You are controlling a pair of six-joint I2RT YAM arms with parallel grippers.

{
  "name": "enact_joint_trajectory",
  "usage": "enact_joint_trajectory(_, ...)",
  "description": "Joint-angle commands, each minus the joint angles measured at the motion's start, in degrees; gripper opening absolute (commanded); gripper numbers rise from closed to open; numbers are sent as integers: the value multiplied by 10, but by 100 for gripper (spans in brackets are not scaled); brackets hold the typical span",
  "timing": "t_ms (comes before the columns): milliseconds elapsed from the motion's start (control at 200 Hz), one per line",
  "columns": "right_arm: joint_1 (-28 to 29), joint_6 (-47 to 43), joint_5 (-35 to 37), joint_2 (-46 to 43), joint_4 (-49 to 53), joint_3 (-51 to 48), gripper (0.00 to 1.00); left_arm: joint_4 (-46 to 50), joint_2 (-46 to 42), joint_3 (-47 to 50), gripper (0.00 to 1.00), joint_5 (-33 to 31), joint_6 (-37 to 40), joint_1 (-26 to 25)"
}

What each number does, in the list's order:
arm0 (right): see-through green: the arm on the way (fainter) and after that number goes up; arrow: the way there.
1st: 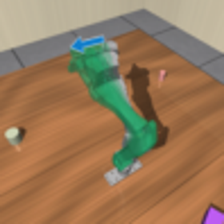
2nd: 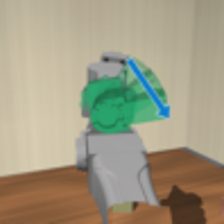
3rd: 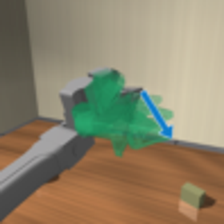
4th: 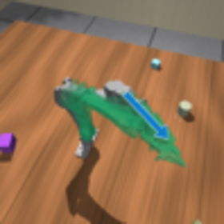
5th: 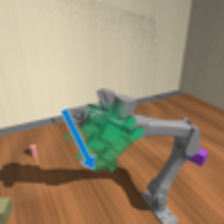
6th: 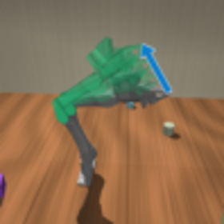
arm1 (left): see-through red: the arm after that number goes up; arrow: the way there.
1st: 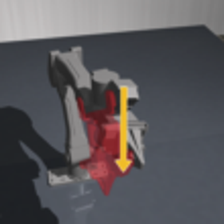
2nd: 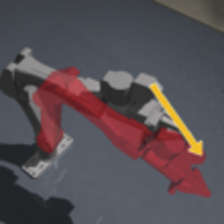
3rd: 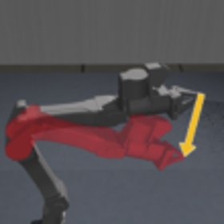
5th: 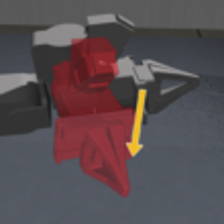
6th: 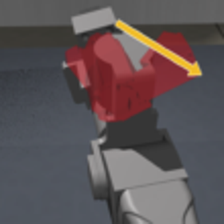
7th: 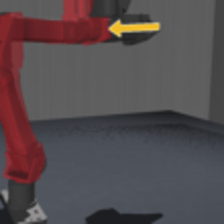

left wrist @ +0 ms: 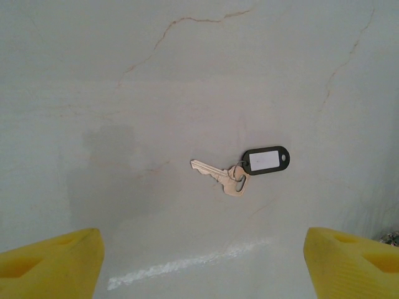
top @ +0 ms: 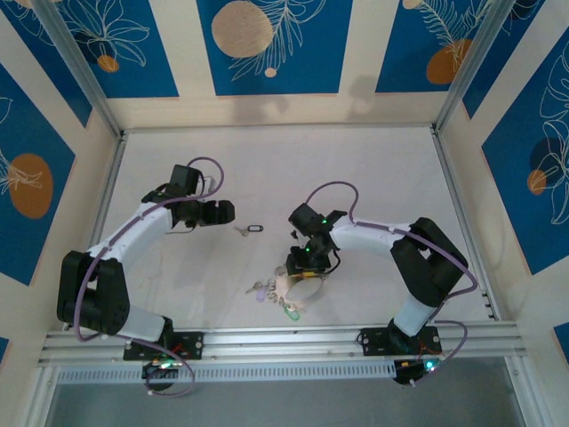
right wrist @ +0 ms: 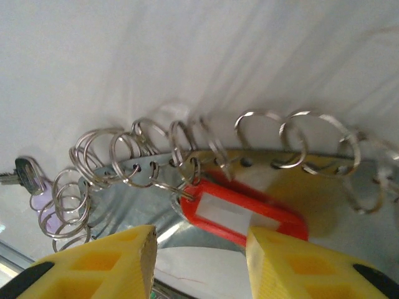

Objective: Put the keys on the keyring

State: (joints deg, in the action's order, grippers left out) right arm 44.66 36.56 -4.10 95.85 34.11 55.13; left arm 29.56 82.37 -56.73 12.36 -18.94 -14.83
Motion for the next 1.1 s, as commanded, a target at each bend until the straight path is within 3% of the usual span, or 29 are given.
enact_joint_trajectory(0, 14, 18, -17, 7, 13, -3, 43, 1, -4, -4, 83, 3, 5, 3)
enact_joint_trajectory(370, 34, 55, -122, -1, -53, -5, 43, 3, -8, -3, 84, 2, 10, 2)
enact_joint_trajectory(580, -8, 36, 5, -42, 6, 10, 44, 2, -10, -3, 84, 1, 9, 3)
enact_joint_trajectory(635, -15, 29, 25, -36, 14, 9, 49, 2, -10, -3, 84, 0, 9, 3)
enact_joint_trajectory(745, -6, 32, 34, -24, 9, 2, 56, 3, -11, -3, 84, -1, 11, 3)
enact_joint_trajectory(1095, 29, 52, 6, -2, -22, -22, 55, 6, -18, -3, 84, -9, 15, 3)
